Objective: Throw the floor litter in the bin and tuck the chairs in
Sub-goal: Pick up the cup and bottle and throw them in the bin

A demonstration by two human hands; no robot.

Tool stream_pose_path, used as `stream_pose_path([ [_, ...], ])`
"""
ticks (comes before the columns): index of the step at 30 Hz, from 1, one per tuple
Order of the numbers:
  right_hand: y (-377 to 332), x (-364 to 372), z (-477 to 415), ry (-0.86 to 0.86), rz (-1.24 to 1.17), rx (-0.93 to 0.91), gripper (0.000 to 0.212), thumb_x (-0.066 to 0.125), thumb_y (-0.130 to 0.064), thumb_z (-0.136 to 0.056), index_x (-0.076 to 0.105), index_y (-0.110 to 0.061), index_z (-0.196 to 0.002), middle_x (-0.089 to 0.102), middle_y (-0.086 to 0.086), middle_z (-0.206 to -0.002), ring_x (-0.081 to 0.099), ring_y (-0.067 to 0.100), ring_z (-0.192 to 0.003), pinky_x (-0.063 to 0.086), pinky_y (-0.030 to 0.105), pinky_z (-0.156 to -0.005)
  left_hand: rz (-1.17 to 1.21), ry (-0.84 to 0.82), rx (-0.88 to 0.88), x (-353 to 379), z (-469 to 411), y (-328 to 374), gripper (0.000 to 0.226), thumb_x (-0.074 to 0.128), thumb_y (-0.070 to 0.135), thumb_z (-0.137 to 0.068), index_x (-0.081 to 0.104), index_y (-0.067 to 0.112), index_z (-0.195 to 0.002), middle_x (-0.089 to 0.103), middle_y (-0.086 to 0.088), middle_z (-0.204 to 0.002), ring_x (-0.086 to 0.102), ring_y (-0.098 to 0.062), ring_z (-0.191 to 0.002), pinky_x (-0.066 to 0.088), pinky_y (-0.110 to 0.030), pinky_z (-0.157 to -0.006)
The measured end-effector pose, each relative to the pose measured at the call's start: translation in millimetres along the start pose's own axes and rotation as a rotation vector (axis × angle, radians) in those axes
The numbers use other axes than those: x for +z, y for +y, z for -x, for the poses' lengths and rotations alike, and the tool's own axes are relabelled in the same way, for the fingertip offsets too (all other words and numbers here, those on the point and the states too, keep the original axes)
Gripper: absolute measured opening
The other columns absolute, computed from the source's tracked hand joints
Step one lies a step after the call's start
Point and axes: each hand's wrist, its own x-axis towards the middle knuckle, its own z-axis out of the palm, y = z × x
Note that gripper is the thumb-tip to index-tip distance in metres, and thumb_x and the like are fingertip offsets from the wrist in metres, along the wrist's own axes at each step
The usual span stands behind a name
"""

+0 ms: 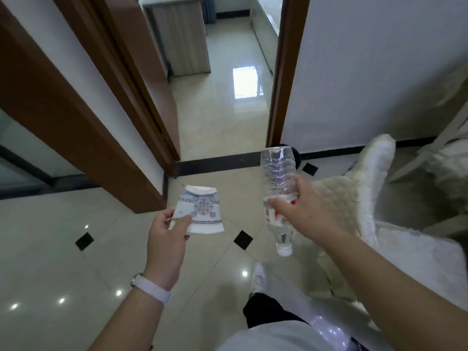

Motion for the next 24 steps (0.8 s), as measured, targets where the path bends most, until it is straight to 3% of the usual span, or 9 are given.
stream_pose_path([
  [7,-39,-23,-133,-0.02,-0.083,-0.007,0.052,0.076,-0.039,-0.081,0.042,-0.039,-0.121,0.062,-0.016,-0.1,0.063,0.001,-0.084,0.049,0.022,-0.069,-0.041,0.007,0.026,57,-97,63,0.012,0.061,0.012,-0.093,0.06,0.014,-0.105,0.07,-0.006,-0.106,0.066,-0.02,-0.092,0.051,-0.034,-0.074],
  [10,-48,-35,-170,0.025,-0.106,0.002,0.055,0.076,-0.037,-0.082,0.043,-0.035,-0.126,0.06,-0.017,-0.101,0.06,-0.001,-0.085,0.041,0.017,-0.064,-0.023,-0.028,0.01,87,-125,81,0.016,0.063,0.014,-0.093,0.06,0.015,-0.108,0.071,-0.005,-0.107,0.067,-0.024,-0.099,0.056,-0.044,-0.085],
  [19,-46,-28,-245,0.104,-0.091,0.121,0.049,0.077,-0.037,-0.081,0.044,-0.041,-0.118,0.063,-0.018,-0.097,0.063,-0.002,-0.083,0.047,0.021,-0.071,-0.031,-0.155,-0.013,136,-232,102,0.01,0.062,0.012,-0.093,0.06,0.015,-0.103,0.071,-0.004,-0.103,0.066,-0.018,-0.092,0.051,-0.032,-0.075],
  [24,-52,-18,-295,0.194,-0.028,0.224,0.06,0.076,-0.047,-0.078,0.044,-0.037,-0.127,0.062,-0.017,-0.105,0.063,0.004,-0.09,0.052,0.03,-0.079,-0.022,-0.271,-0.057,164,-314,104,0.01,0.061,0.011,-0.093,0.06,0.016,-0.102,0.072,-0.001,-0.099,0.065,-0.013,-0.084,0.049,-0.03,-0.071],
])
